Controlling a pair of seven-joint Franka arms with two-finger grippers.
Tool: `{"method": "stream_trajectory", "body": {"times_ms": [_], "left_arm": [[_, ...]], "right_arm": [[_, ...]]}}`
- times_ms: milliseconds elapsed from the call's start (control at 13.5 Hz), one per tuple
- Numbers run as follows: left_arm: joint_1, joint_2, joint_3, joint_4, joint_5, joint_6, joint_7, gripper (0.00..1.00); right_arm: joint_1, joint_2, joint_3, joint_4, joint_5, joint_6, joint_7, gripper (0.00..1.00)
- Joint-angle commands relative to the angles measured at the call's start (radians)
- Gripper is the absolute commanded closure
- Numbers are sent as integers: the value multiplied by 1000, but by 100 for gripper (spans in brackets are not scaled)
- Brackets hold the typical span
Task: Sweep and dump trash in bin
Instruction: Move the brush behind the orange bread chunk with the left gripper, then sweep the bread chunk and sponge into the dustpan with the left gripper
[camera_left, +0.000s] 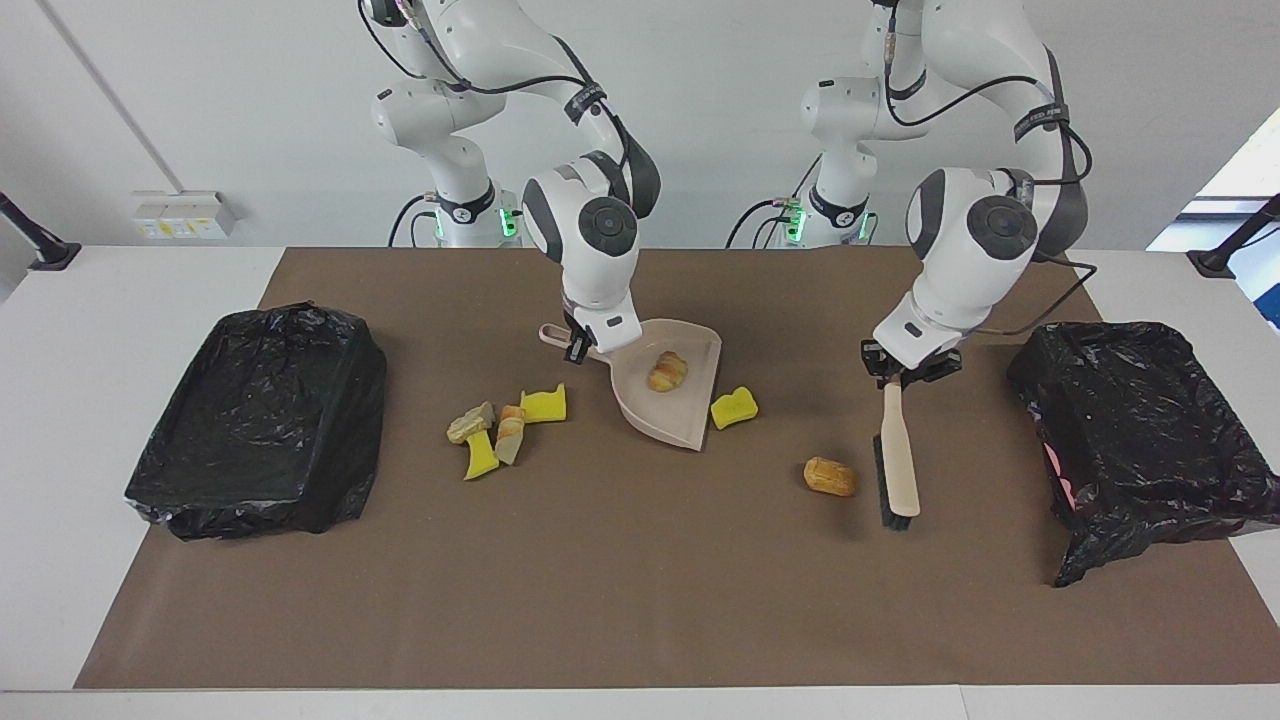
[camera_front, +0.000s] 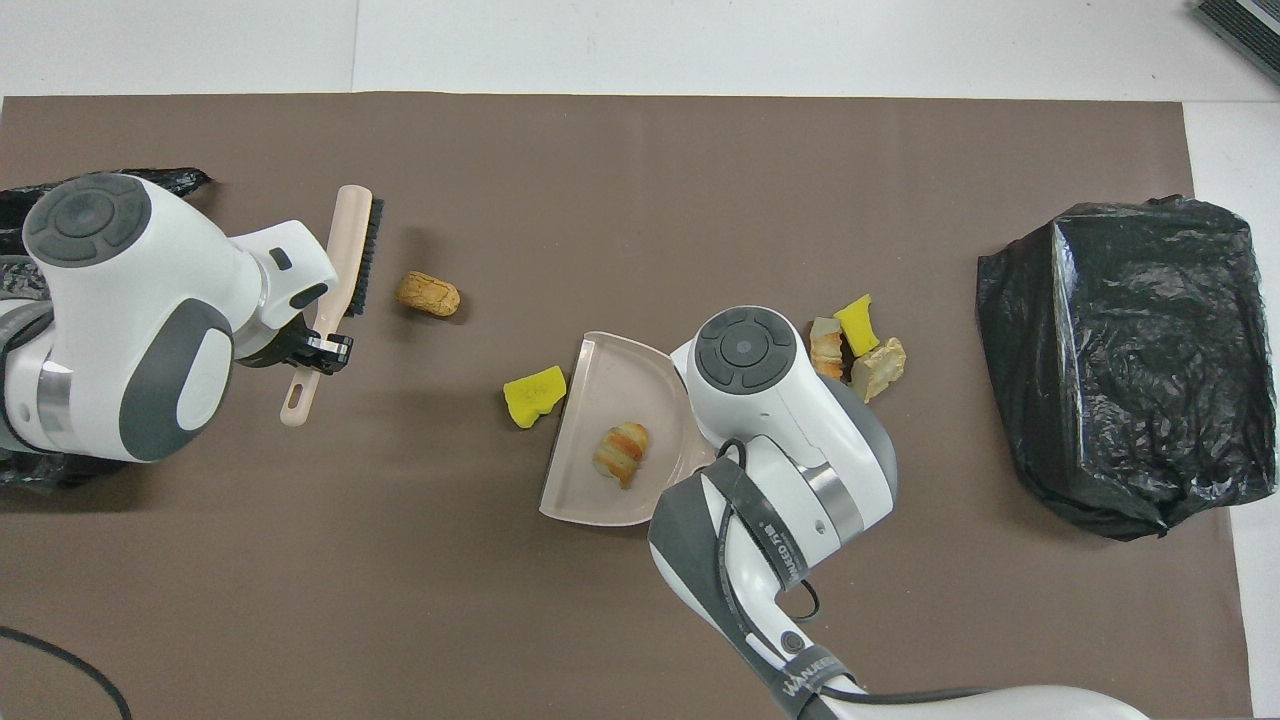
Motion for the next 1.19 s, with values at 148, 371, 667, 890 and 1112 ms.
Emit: {"method": "stream_trajectory", "body": {"times_ms": [148,371,667,890,1112], "left_arm": [[53,79,-14,63,31,-21,191,100],[44,75,-16,37,29,-15,226,100],[6,41,-23,-24,26,-21,403,100],[-19,7,-28,-81,20,-22,407,100],[-74,-31,-28,-142,0,-25,404,100]], "right_arm": [[3,-3,3,-4,-21,2,48,100],[1,-9,3,-26,-21,17,69,100],[6,-23,3,-49,-21,14,72,100],[6,-29,3,-58,-21,14,77,100],[6,-44,3,-81,-21,9,77,100]]}}
